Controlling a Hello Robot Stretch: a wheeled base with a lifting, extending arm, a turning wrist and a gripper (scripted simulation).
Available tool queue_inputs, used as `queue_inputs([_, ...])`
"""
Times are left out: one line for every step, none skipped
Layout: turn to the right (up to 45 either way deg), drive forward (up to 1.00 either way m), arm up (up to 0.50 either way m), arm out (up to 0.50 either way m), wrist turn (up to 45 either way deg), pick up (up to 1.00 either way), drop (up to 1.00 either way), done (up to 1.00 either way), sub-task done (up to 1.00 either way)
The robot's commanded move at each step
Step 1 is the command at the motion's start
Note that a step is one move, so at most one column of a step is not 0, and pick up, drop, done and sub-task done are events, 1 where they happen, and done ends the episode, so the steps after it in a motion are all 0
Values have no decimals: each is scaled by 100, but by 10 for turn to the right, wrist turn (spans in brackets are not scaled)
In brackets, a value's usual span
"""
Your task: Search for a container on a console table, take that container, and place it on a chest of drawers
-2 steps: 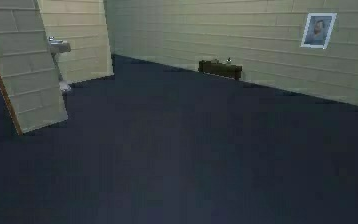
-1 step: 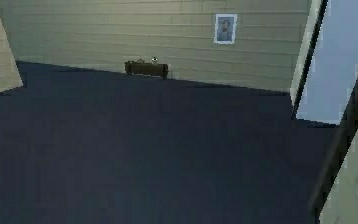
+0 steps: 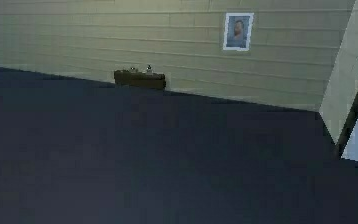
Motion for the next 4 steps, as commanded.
queue_inputs([0,100,0,0,0,0,0,0,0])
queue_inputs([0,100,0,0,0,0,0,0,0])
queue_inputs([0,100,0,0,0,0,0,0,0])
queue_inputs([120,0,0,0,0,0,0,0,0])
